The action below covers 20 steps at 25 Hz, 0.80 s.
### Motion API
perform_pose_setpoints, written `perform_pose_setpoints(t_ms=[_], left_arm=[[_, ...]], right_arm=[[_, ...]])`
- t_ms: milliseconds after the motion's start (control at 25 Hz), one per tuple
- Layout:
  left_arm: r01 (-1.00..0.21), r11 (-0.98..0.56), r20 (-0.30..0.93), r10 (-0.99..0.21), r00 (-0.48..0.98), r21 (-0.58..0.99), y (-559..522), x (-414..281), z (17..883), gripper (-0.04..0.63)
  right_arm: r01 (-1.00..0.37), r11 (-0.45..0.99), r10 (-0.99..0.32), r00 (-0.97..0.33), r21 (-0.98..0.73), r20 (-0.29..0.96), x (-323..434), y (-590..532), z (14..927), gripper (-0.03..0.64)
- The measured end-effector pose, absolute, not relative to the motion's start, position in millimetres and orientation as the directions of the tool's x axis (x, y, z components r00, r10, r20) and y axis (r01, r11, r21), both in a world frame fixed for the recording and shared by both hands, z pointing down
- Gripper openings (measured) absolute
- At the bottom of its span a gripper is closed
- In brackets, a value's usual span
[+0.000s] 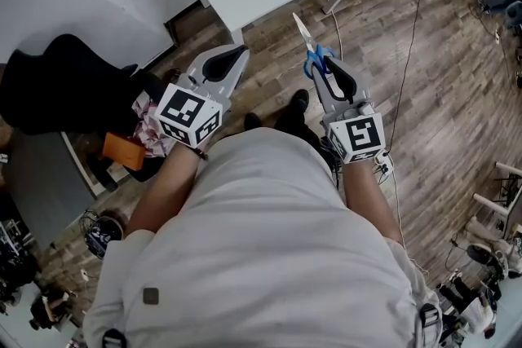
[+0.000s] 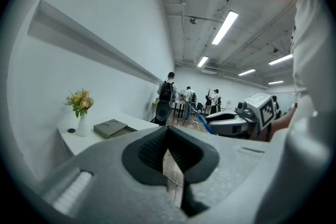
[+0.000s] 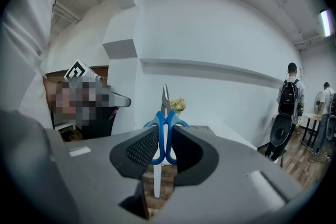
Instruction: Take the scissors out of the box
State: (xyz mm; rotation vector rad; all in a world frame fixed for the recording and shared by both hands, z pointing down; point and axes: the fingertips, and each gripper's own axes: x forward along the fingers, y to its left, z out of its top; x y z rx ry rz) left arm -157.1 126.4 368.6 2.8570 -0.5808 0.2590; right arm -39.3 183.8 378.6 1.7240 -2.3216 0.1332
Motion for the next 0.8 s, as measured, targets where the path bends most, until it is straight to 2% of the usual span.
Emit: perform_pose_setpoints(t_ms=[800], left_arm=[[-0.368,-0.913,0.188,-0.336,0.923,0.174,125,-168,359,0.003]], right_arm=[[-0.952,0.296,-0.932,-0.270,0.079,0.243,-60,178,366,0.100]])
